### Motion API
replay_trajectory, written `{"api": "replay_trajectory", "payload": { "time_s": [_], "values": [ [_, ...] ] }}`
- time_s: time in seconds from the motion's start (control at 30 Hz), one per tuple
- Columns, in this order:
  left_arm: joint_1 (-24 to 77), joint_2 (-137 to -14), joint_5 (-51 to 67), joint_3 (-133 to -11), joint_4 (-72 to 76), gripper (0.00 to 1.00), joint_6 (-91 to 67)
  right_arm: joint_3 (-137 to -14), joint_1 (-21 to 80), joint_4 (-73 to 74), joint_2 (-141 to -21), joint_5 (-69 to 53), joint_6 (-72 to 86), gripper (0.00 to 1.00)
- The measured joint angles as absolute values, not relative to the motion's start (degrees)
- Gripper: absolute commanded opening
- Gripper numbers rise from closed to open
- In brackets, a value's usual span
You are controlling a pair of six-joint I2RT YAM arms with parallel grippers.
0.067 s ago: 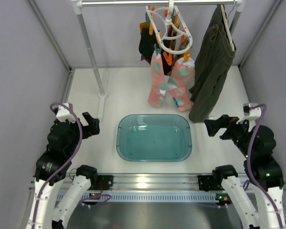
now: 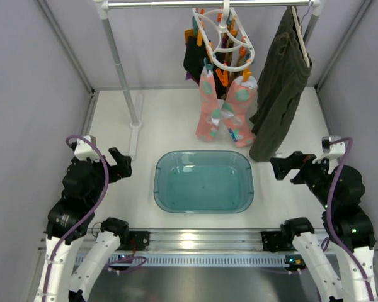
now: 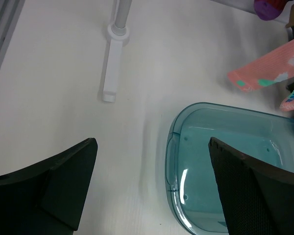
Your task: Remove the socks clipped to the hanger
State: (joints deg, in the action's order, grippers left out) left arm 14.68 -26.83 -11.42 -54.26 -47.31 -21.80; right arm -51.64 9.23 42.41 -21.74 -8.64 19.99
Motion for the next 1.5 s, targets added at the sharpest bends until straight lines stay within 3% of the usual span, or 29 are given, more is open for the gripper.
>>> {"api": "replay_trajectory", "payload": {
  "time_s": [0.23, 0.43, 0.67, 0.93, 1.27, 1.37, 1.5],
  "values": [
    [14.7, -26.8, -11.4, -54.1, -46.7, 0.99, -22.5, -47.9, 9.2, 38.4, -19.1, -10.7, 21.2, 1.0],
    [14.7, -26.8, -11.4, -53.8, -46.7, 0.99, -22.7, -42.9, 9.3, 28.5, -19.4, -20.6, 23.9, 1.0],
    [14.7, -26.8, -11.4, -53.6, -46.6, 0.99, -22.9, -39.7, 11.4, 8.5, -34.6, -32.1, 28.1, 0.97],
    [14.7, -27.7, -8.7, -53.5, -46.5, 0.99, -22.6, -41.4, 28.8, -4.2, -57.7, -16.8, 16.9, 0.89],
    [14.7, -28.3, -4.6, -53.6, -45.9, 0.99, -22.6, -47.0, 31.5, -24.8, -80.8, -4.9, 8.6, 0.82],
    [14.7, -29.7, -2.6, -54.5, -44.8, 0.99, -23.0, -48.2, 33.9, -30.7, -85.1, -2.1, 6.4, 0.72],
    [14.7, -32.5, 0.2, -56.6, -42.7, 0.99, -24.3, -49.7, 37.3, -37.1, -88.4, 1.6, 4.6, 0.4]
  ]
}}
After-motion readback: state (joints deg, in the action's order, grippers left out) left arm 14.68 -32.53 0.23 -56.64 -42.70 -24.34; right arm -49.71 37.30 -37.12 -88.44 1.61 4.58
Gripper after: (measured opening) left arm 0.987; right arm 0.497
